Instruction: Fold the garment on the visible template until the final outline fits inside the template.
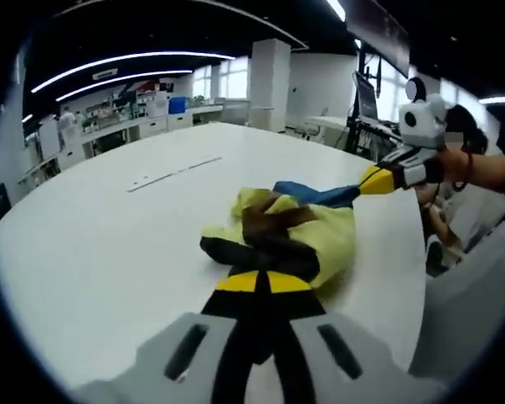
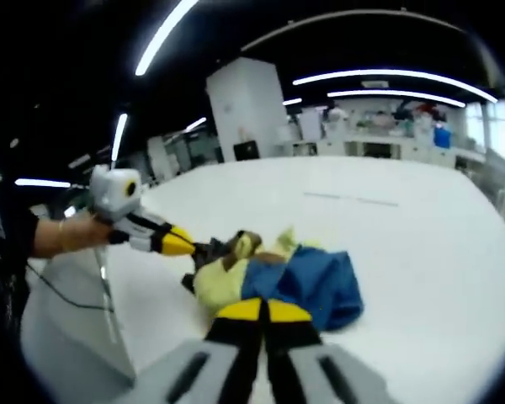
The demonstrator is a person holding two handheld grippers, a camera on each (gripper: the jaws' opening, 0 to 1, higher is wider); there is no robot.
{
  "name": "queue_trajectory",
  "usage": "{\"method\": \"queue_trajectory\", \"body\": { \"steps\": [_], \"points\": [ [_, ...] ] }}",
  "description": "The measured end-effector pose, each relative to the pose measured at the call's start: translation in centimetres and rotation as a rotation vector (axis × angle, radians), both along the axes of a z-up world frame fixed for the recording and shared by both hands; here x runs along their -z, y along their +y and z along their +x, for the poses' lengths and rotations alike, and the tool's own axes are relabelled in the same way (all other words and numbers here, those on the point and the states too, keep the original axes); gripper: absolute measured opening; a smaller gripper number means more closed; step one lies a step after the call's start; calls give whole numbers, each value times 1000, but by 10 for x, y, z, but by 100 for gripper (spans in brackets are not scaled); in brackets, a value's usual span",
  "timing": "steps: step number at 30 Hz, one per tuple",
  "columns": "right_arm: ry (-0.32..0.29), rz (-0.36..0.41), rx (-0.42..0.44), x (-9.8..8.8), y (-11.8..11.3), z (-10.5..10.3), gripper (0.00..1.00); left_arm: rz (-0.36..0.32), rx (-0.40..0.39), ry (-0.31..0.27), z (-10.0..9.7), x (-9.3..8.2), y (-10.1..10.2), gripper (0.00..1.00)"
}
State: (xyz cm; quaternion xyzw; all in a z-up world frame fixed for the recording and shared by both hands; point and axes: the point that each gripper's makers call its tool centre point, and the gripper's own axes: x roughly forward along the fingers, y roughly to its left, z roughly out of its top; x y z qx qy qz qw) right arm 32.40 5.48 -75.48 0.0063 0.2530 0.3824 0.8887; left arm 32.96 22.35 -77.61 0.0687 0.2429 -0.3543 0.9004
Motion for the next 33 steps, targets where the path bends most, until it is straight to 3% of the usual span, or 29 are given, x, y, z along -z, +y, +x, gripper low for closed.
{"method": "queue_trajectory", "body": {
  "steps": [5,14,18,23,33],
  "points": [
    [-4,11,34,-9,-11,7,0,-5,-32,-32,-3,-15,8,0],
    [-1,-38,76,-6,-28,11,0,11,-69,-46,-10,-22,17,0],
    [11,-4,90,-5,-32,11,0,21,-79,-47,-13,-24,24,0],
    [23,-60,100,4,-38,10,0,33,-92,-25,-16,-21,32,0],
    [76,-55,159,16,-50,7,0,63,-140,31,-28,-6,50,0]
  ]
}}
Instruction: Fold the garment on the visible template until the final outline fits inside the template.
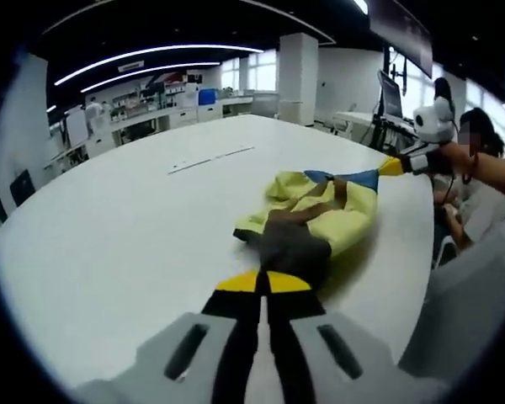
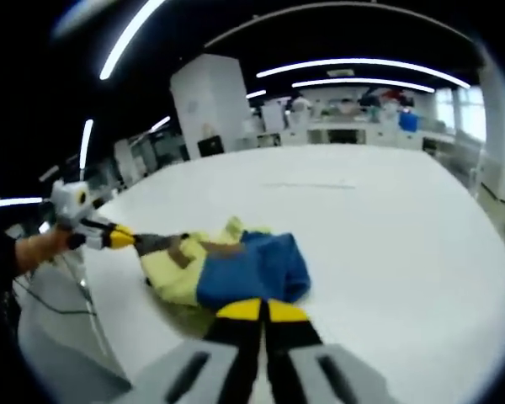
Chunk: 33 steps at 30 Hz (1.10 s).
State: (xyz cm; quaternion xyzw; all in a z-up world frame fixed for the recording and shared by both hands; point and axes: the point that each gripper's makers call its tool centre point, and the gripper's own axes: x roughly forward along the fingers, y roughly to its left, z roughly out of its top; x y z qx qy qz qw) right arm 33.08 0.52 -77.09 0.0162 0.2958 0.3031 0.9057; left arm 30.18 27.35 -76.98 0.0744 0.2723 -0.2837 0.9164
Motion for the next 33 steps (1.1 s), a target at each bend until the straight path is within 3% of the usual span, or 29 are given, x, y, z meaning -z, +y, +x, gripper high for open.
{"method": "queue_trajectory", "body": {
  "steps": [5,8,13,17,23,33],
  "points": [
    [-26,-11,21,-11,-4,8,0,7,-22,-11,4,-5,8,0],
    [-27,-24,38,-16,-7,15,0,12,-24,-39,9,-16,7,0],
    [-84,-55,55,-33,-12,27,0,59,-22,-103,20,-34,13,0],
    [-118,-62,65,-48,-15,37,0,46,-35,-123,28,-47,17,0],
    [-180,-69,46,-74,-12,57,0,33,-54,-174,45,-71,22,0],
    [-225,-86,54,-92,-6,98,0,30,-82,-244,90,-100,27,0]
  ]
}}
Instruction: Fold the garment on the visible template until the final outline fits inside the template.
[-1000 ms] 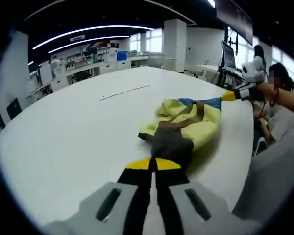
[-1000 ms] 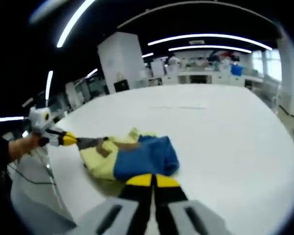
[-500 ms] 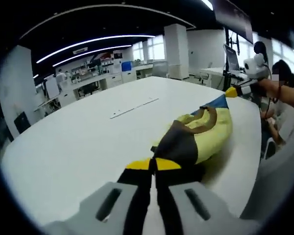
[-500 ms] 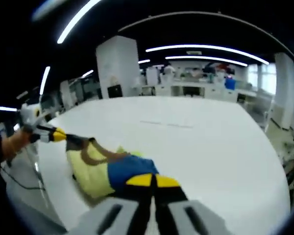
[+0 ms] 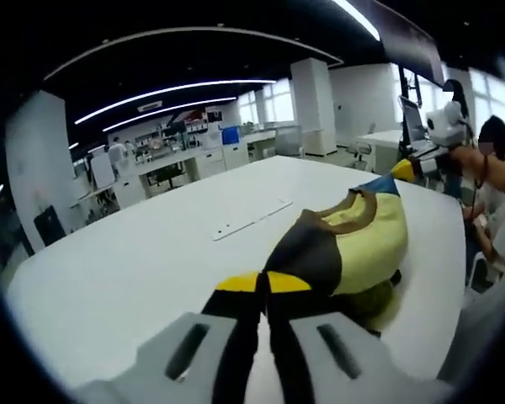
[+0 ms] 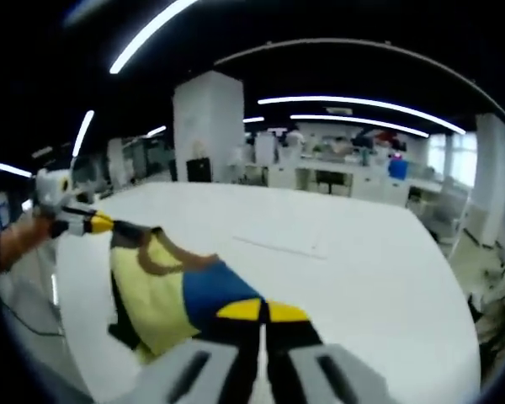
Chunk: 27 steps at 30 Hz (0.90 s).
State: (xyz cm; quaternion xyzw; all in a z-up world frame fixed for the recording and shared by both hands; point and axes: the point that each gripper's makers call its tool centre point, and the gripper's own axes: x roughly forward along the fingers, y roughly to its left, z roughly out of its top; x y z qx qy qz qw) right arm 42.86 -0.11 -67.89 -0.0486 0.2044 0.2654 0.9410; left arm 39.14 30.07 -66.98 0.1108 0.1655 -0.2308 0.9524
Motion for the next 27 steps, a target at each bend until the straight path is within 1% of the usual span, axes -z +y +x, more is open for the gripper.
{"method": "queue_trajectory", "body": {
  "steps": [4,6,7,11,13,16,18,19,20,23,25,26,27],
  "points": [
    [-9,12,15,-4,0,20,0,0,-8,-7,21,1,2,0],
    [-13,13,22,-4,0,31,0,1,-9,-9,27,1,0,0],
    [-13,12,23,-4,0,33,0,-3,-11,-9,32,1,0,0],
    [-15,7,29,-1,1,53,0,-55,-27,3,52,3,2,0],
    [2,10,38,5,0,64,0,-94,-35,18,64,3,0,0],
    [16,36,57,11,-1,80,0,-100,-40,13,84,4,0,0],
    [17,43,69,15,0,89,0,-81,-44,16,94,9,-1,0],
    [23,49,79,18,-3,100,0,-75,-47,19,98,12,0,0],
    [26,54,86,20,-4,105,0,-71,-48,28,105,17,0,0],
    [36,69,103,28,-3,117,0,-67,-56,42,118,28,2,0],
    [56,80,119,38,-3,130,0,-67,-64,50,130,37,3,0],
    [58,82,122,41,-3,133,0,-69,-73,62,136,43,4,0],
    [62,82,126,45,-1,134,0,-67,-74,61,140,46,3,0]
  ]
}}
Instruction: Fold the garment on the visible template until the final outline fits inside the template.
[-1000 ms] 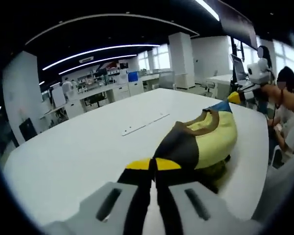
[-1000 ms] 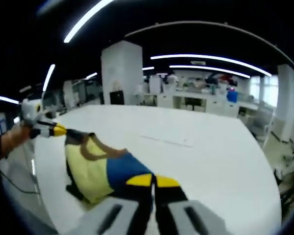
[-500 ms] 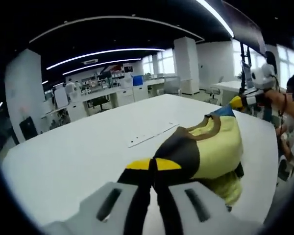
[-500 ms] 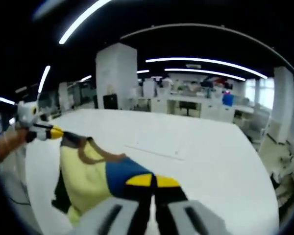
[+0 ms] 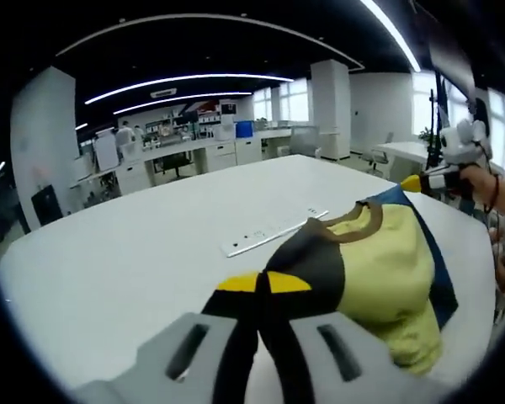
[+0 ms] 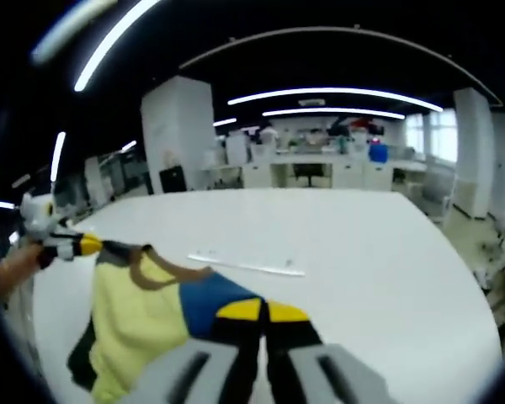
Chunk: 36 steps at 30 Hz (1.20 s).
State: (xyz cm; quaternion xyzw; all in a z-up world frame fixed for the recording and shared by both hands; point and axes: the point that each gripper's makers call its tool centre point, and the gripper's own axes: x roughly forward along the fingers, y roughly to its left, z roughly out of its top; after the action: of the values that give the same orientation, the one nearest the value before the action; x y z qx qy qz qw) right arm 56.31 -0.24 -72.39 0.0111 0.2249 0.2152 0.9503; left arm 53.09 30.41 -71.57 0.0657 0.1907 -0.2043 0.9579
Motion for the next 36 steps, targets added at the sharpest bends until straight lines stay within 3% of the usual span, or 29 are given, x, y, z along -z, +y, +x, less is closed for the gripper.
{"method": "queue_trajectory", "body": {
  "steps": [5,12,16,17,19,22,25,26,30,36],
  "points": [
    [24,50,46,19,2,25,0,-48,-32,10,26,14,-4,0],
    [52,77,108,50,4,55,0,-37,-78,35,54,41,0,0],
    [66,79,144,65,4,64,0,-5,-96,43,66,57,1,0],
    [71,68,153,70,4,67,0,43,-78,11,72,60,1,0],
    [77,46,162,79,4,70,0,74,-102,41,72,72,5,0],
    [83,41,165,86,5,73,0,53,-108,58,81,85,8,0],
    [134,106,193,96,6,74,0,93,-112,88,86,99,14,0],
    [128,89,187,97,5,75,0,94,-104,94,87,102,12,0],
    [139,67,180,103,2,79,0,121,-95,106,88,110,11,0],
    [157,49,158,104,2,74,0,127,-101,115,83,107,11,0]
  ]
}}
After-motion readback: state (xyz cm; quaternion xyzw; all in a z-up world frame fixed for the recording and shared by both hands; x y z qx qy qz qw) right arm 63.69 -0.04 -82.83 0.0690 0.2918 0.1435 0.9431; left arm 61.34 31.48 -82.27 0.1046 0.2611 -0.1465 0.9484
